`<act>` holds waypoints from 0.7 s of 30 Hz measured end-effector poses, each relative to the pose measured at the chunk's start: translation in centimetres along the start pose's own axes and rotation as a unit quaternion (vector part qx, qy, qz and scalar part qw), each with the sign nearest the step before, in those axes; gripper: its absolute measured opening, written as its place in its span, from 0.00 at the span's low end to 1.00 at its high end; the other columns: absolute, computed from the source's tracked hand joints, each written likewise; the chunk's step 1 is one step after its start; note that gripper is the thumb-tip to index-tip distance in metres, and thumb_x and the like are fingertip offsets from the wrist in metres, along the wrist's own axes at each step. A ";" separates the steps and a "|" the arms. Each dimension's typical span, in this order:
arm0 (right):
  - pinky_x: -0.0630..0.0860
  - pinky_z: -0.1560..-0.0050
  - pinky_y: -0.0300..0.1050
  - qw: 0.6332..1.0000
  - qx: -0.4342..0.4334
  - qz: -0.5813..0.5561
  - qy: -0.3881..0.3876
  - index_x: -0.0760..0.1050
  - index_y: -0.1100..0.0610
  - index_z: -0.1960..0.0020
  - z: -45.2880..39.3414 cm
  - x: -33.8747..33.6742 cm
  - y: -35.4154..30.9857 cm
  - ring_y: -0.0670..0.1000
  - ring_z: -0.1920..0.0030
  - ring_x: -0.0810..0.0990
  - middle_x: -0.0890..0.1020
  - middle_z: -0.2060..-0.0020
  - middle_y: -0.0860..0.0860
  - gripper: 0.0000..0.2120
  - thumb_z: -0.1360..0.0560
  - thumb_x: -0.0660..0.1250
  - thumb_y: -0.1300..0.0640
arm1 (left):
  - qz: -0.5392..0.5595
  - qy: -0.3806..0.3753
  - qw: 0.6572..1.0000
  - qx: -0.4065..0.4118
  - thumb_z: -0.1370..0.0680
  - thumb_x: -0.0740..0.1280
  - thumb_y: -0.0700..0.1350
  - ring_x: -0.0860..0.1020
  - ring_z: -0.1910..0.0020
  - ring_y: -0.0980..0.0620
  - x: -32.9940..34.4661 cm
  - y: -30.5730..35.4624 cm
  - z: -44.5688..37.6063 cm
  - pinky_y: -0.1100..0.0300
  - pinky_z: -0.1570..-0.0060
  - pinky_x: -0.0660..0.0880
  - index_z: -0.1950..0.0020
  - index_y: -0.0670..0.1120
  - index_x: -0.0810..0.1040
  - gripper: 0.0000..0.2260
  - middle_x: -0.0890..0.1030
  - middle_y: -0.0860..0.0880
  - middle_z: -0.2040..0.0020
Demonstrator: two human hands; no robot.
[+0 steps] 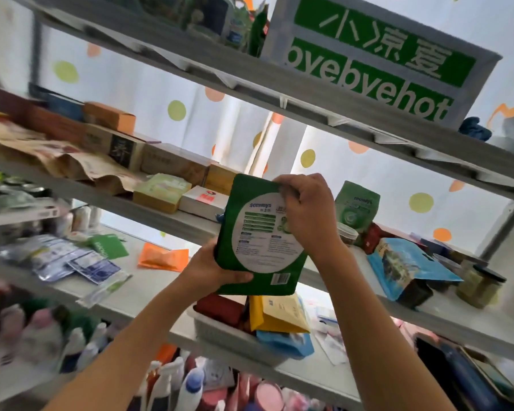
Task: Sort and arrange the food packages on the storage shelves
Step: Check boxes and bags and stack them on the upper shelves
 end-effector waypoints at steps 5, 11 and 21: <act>0.75 0.48 0.50 0.998 0.006 -0.051 -0.034 0.83 0.49 0.41 1.0 2.2 -0.9 0.49 0.47 0.74 0.81 0.52 0.47 0.15 0.17 0.59 0.58 | 0.010 0.031 0.999 -0.017 0.37 0.82 0.43 0.81 0.52 0.57 -2.1 -2.3 1.3 0.67 0.61 0.78 0.48 0.51 0.79 0.21 0.84 0.55 0.53; 0.59 0.24 0.62 0.996 0.055 -0.038 -0.066 0.77 0.45 0.32 5.2 4.5 0.7 0.51 0.26 0.62 0.74 0.31 0.44 0.16 0.19 0.66 0.51 | 0.009 0.068 0.996 -0.062 0.36 0.82 0.42 0.83 0.52 0.51 -3.3 -5.9 4.1 0.63 0.56 0.79 0.51 0.49 0.81 0.18 0.85 0.53 0.54; 0.81 0.41 0.57 0.817 0.434 -0.364 -0.109 0.72 0.48 0.33 20.3 9.4 5.4 0.53 0.42 0.83 0.82 0.40 0.49 0.34 0.35 0.77 0.40 | 0.099 0.076 0.988 -0.089 0.33 0.80 0.43 0.82 0.54 0.55 -2.9 -5.7 8.5 0.68 0.62 0.78 0.51 0.54 0.77 0.17 0.83 0.55 0.54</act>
Point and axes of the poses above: each hand's wrist, its own z-axis away from the middle knuckle, its own x-axis out of the palm, y = z × x, the point moved 8 cm from there along -z, towards the middle knuckle
